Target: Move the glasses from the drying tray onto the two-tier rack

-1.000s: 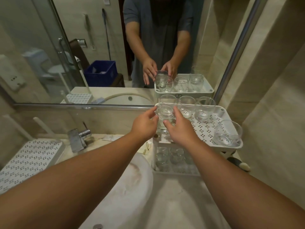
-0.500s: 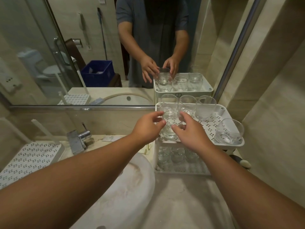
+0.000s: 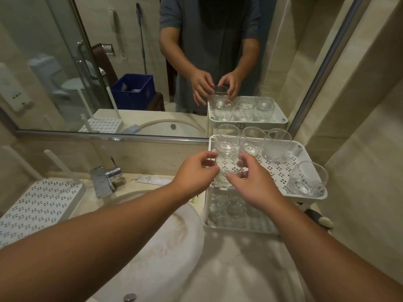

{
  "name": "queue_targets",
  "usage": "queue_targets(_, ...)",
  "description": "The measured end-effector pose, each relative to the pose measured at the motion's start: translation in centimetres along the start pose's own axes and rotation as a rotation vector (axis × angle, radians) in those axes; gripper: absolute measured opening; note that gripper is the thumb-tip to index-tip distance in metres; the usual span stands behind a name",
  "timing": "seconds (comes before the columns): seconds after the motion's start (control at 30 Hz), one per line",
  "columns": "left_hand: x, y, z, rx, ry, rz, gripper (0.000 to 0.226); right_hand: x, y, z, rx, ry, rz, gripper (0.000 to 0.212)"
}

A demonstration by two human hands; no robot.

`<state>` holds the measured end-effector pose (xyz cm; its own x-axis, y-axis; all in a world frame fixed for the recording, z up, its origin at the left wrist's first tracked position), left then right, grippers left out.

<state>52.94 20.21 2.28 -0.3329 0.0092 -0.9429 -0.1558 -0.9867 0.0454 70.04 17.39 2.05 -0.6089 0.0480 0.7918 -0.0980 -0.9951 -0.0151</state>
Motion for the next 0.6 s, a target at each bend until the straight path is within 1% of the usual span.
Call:
queue_targets(0.1,0.2,0.2,-0.2,-0.013,0.023,0.009,0.039,-0.2,-0.1,0.2,0.033,-0.021,0.001,0.066)
queue_targets(0.2,0.4,0.2,-0.1,-0.075,0.045,0.017,0.039,0.0,-0.5,0.8,0.028,-0.075,0.002,0.060)
queue_targets(0.33,0.0,-0.6,0.4,-0.182,0.063,0.028,0.039,1.1,-2.2,2.8,-0.139,-0.097,0.073,0.042)
queue_targets(0.43,-1.0,-1.9,1.0,-0.222,0.030,0.016,0.041,2.2,-4.2,4.2,-0.215,-0.084,0.127,0.029)
queue_targets(0.5,-1.7,-3.0,1.4,-0.232,0.002,0.000,0.044,3.1,-5.7,4.8,-0.232,0.001,0.174,0.029)
queue_targets(0.6,-2.6,-4.8,1.7,-0.209,-0.080,-0.014,0.050,4.3,-7.8,5.0,-0.192,0.290,0.220,0.042)
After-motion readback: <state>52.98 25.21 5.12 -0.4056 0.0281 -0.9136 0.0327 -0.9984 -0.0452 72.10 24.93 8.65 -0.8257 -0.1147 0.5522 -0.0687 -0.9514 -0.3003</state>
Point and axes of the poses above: each hand's wrist, its own y-axis away from the middle knuckle, its own z-axis out of the back of the hand, x = y × z, the point moved 5 cm from there along -y, towards the middle knuckle, and after that the axes turned 1 degree about -y, right-handed, at the moved point
